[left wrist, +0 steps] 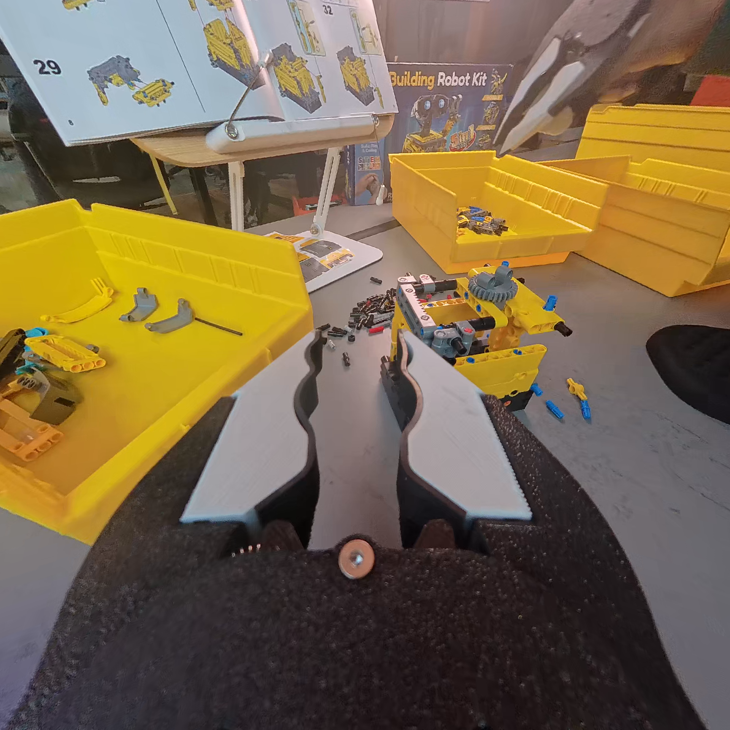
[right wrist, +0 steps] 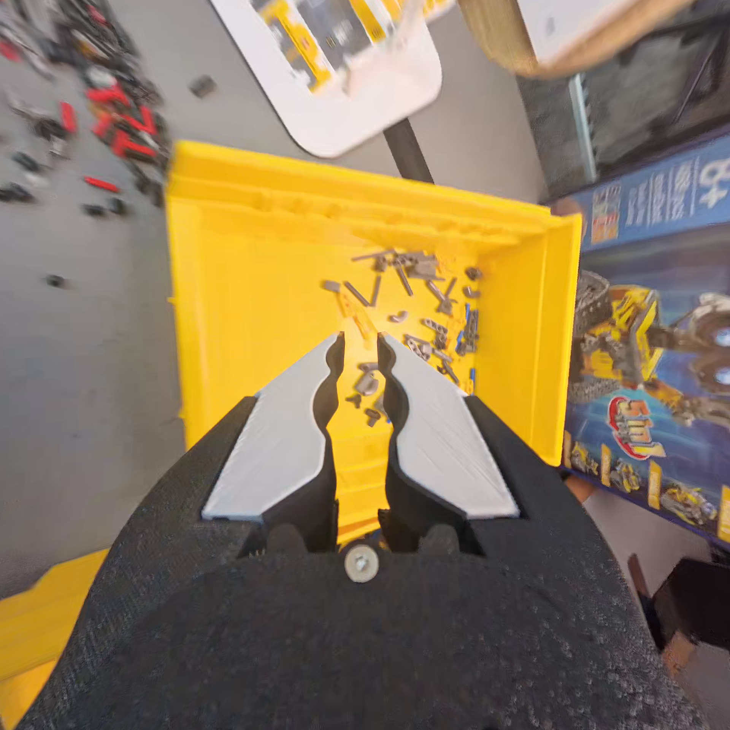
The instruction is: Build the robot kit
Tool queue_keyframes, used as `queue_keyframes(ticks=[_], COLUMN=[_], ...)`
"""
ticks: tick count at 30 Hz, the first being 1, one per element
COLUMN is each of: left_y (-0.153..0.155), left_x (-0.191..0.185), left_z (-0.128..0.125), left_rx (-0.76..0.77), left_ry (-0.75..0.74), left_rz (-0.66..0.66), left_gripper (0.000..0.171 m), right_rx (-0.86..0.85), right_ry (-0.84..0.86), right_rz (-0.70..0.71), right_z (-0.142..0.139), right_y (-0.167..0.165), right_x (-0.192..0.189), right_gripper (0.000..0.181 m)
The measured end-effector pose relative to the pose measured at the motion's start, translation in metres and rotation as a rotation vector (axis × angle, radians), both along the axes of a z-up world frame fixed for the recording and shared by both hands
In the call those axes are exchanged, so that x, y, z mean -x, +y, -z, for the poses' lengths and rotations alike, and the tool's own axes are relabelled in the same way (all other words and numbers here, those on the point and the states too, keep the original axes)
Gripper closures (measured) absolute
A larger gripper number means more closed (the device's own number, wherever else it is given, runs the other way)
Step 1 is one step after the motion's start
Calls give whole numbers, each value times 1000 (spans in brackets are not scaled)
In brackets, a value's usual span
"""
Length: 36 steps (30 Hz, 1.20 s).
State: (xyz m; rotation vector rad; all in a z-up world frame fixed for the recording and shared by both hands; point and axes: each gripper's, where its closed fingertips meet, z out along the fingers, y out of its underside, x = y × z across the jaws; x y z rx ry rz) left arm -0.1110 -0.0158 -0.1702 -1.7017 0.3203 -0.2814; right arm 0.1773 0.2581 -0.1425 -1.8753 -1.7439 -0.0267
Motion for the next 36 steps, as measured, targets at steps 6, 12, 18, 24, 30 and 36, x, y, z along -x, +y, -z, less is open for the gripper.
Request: queue_keyframes(ticks=[6, 12, 18, 24, 30, 36], left_y=[2, 4, 5, 2, 2, 6], left_x=[-1, 2, 3, 1, -6, -2], left_z=[9, 6, 6, 2, 8, 14], left_rx=[6, -10, -10, -25, 25, 59], left_ry=[55, 25, 14, -20, -32, -7], left_rz=[-3, -2, -5, 40, 82, 40], left_gripper=[134, 132, 132, 132, 124, 99], right_rx=[170, 264, 297, 329, 302, 267], right_ry=[-246, -358, -419, -410, -446, -494], right_rz=[96, 49, 38, 38, -1, -36], right_z=[70, 109, 123, 124, 124, 123], right_y=[95, 109, 117, 120, 120, 120], right_x=[-56, -64, -65, -63, -62, -61], right_gripper=[166, 165, 166, 166, 166, 168])
